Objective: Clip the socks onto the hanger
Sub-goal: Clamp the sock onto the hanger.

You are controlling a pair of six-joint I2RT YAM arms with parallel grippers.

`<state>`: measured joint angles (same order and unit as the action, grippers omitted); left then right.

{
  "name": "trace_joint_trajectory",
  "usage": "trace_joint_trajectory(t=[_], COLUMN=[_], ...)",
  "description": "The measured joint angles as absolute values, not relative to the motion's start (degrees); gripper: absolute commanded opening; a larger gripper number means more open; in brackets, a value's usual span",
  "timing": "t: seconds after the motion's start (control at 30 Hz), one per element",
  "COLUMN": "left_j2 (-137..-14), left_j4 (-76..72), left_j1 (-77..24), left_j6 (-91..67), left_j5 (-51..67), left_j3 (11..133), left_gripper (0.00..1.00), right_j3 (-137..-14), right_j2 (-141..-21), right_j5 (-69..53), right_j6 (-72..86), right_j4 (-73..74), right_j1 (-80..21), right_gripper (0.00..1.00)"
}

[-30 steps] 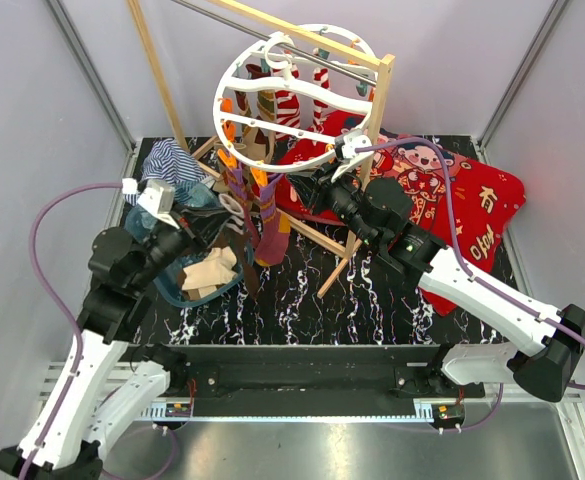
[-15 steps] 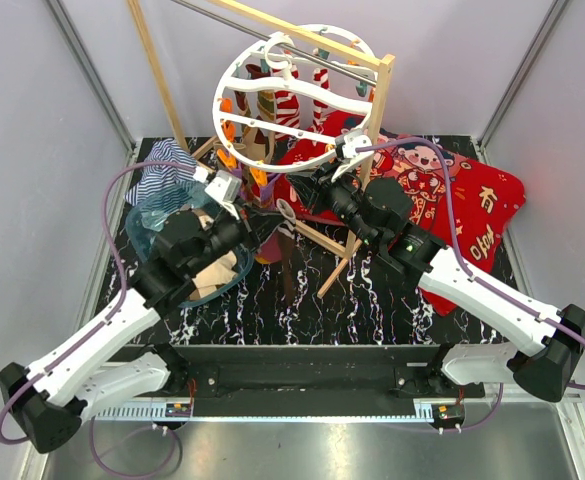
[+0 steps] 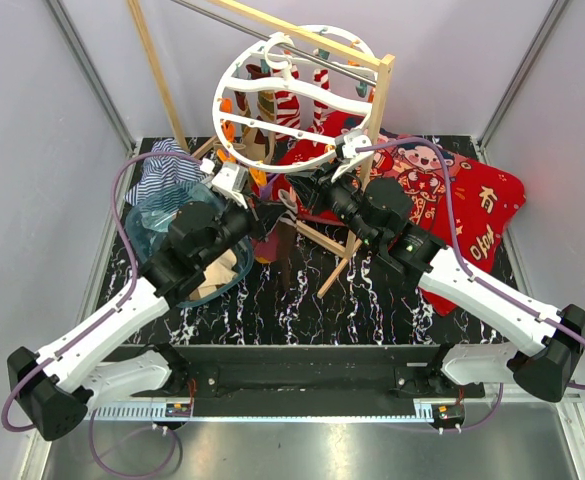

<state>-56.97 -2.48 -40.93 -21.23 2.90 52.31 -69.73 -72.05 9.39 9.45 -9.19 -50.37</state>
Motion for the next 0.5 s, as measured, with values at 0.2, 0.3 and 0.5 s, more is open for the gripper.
trace_joint_trajectory(t=[0.2, 0.3, 0.5], left_j2=[-57.5, -57.5, -57.5], left_j4=[-2.6, -2.5, -2.3], left_j1=[-41.1, -41.2, -41.4], left_j6=[-21.2, -21.2, -20.9], left_j5=[2.8, 2.8, 2.7], left_j3=[54.1, 54.4, 55.2], left_gripper=[0.00, 0.00, 0.00], right_j3=[-69.7, -69.7, -69.7], right_j2=[-72.1, -72.1, -72.1], right_j5=[9.4, 9.4, 9.4], right_j6=[9.5, 9.5, 9.5], right_j4=[-9.2, -9.2, -9.2], right_j1=[-50.4, -50.4, -50.4], right_gripper=[0.04, 0.05, 0.04])
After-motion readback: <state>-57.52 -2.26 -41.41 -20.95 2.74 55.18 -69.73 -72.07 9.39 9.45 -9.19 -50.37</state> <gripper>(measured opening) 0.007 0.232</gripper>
